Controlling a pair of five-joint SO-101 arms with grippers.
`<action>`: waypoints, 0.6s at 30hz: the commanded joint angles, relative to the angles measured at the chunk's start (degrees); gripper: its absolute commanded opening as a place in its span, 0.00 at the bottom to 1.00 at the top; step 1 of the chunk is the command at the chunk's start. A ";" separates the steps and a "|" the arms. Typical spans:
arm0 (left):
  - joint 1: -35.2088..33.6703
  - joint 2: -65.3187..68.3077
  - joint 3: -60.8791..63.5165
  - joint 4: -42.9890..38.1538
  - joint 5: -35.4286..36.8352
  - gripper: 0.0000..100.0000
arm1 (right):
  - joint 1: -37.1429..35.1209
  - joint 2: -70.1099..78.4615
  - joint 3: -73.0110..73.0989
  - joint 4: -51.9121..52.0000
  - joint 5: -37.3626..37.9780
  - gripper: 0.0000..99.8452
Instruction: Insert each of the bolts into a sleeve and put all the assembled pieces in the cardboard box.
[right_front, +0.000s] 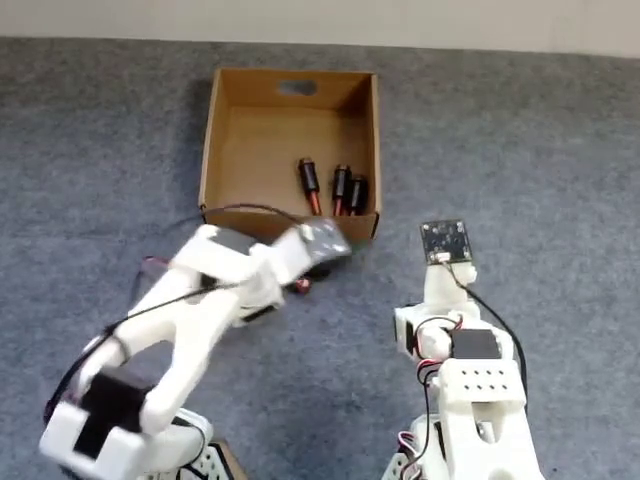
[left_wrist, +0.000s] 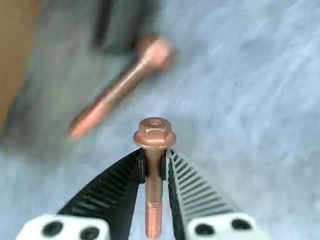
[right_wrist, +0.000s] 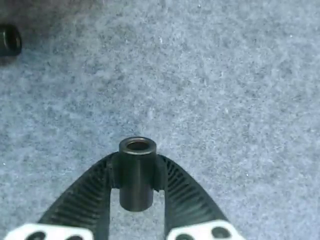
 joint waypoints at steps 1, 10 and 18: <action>-3.30 -9.01 3.74 3.60 -0.44 0.01 | 0.66 -1.27 -0.92 0.22 -0.26 0.01; -4.00 -16.40 20.88 -7.56 2.90 0.01 | 0.40 -1.27 -0.92 0.22 -0.53 0.01; -4.00 -16.75 22.29 -10.99 8.26 0.16 | 0.40 -1.27 -0.84 0.22 -0.53 0.01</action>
